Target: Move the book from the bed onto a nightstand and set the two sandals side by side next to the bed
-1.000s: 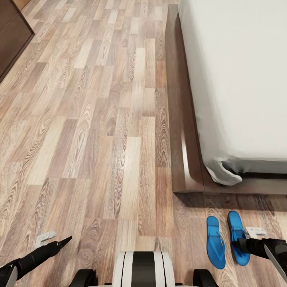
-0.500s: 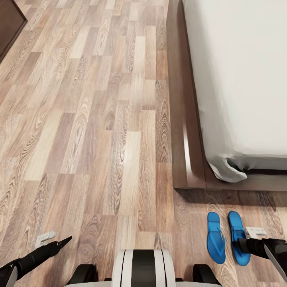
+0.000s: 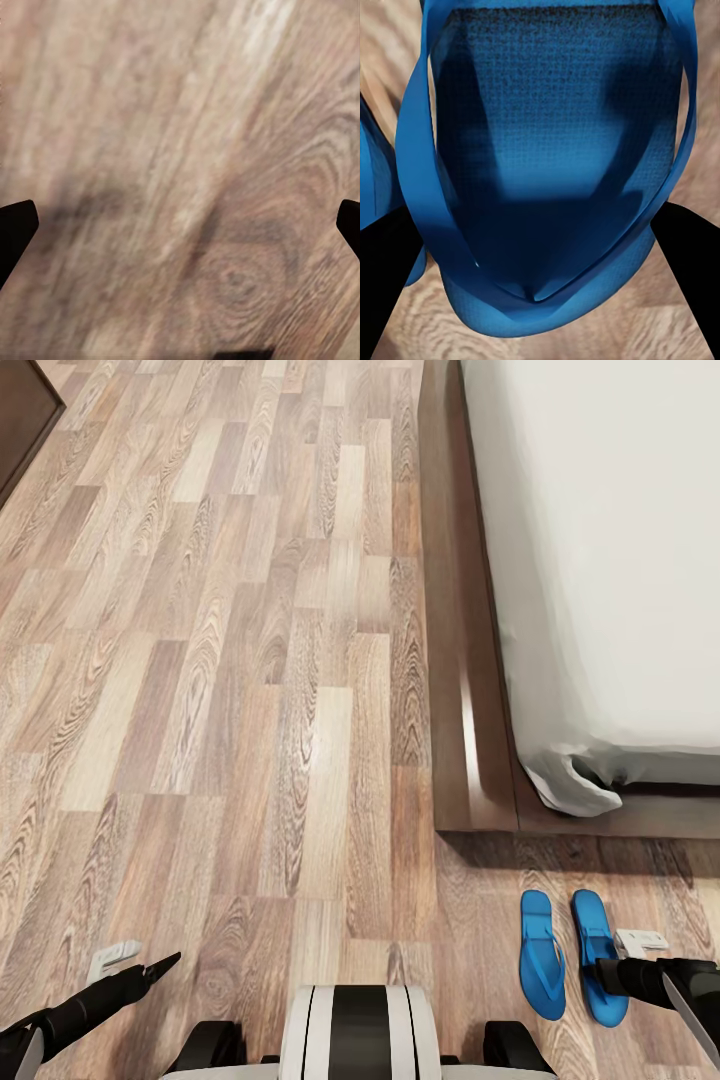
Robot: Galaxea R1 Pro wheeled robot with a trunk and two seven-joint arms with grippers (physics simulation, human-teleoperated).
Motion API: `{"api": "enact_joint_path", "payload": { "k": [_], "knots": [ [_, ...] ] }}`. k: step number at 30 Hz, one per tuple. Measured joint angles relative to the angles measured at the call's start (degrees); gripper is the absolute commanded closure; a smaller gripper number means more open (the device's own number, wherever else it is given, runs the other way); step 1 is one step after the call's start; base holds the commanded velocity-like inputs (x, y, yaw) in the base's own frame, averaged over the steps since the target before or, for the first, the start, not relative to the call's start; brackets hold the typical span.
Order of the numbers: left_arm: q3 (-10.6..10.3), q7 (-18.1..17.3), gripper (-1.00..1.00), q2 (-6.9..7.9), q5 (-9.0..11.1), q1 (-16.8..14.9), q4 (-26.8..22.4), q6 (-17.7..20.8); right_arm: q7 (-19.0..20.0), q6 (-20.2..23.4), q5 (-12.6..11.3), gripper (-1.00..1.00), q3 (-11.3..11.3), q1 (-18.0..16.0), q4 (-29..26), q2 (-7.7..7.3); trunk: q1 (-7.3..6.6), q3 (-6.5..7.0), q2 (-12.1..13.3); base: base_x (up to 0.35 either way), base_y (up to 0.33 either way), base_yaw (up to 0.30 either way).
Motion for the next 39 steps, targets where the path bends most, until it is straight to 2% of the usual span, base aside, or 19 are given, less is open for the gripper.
{"api": "enact_joint_path", "payload": {
  "k": [20, 23, 39],
  "knots": [
    [-0.01, -0.03, -1.0, 0.0, 0.0, 0.0, 0.0, 0.0, 0.01, -0.01, 0.0, 1.0, 0.0, 0.03, 0.0, 0.0, 0.05, -0.44, -0.03, 0.0, 0.0, 0.0],
    [-0.02, -0.01, -1.0, 0.0, -0.01, 0.0, 0.0, 0.0, 0.0, 0.02, 0.02, 1.0, 0.0, 0.02, 0.0, 0.0, 0.13, -1.1, -0.07, 0.0, 0.0, 0.0],
    [-0.01, -0.06, -1.0, 0.0, 0.0, 0.0, 0.0, 0.0, 0.02, 0.0, -0.01, 1.0, 0.0, 0.01, 0.0, 0.0, 0.15, -1.33, -0.08, 0.0, 0.0, 0.0]
  ]
}}
